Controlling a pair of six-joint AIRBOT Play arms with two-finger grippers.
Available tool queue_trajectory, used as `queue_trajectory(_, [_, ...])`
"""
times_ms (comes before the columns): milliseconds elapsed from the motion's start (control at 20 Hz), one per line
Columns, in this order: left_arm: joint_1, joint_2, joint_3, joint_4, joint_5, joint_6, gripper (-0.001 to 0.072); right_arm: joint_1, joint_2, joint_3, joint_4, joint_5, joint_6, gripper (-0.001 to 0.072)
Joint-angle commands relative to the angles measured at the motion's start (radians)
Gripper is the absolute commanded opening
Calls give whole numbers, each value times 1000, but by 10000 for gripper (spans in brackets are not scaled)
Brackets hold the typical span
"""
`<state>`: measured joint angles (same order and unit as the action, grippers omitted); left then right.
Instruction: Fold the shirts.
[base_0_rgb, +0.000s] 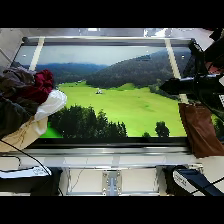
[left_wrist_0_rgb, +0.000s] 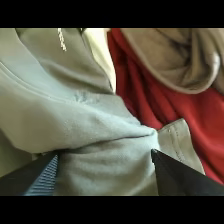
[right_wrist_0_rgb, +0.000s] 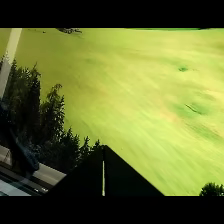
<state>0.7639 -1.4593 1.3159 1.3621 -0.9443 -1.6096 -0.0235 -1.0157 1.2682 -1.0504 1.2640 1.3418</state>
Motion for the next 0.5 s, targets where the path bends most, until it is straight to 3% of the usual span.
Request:
queue_trajectory(0, [15,-55,0,-66,-27,-6,667,1,-5,0,0,-4,3,11])
queue_trajectory(100, [15,-74,0,-66,-53,-6,655,1,-5,0,0,-8,3,11])
queue_trajectory(150, [15,-79,0,-66,-67,-6,546,1,-5,0,1,-10,3,11])
queue_trajectory(200, [15,-79,0,-66,-74,-6,217,1,-5,0,1,-10,3,11])
queue_trajectory(250, [15,-74,1,-68,-75,-2,20,1,-5,0,1,-10,3,11])
queue_trajectory(450, [15,18,2,-175,-50,2,14,1,-4,3,6,-8,10,11])
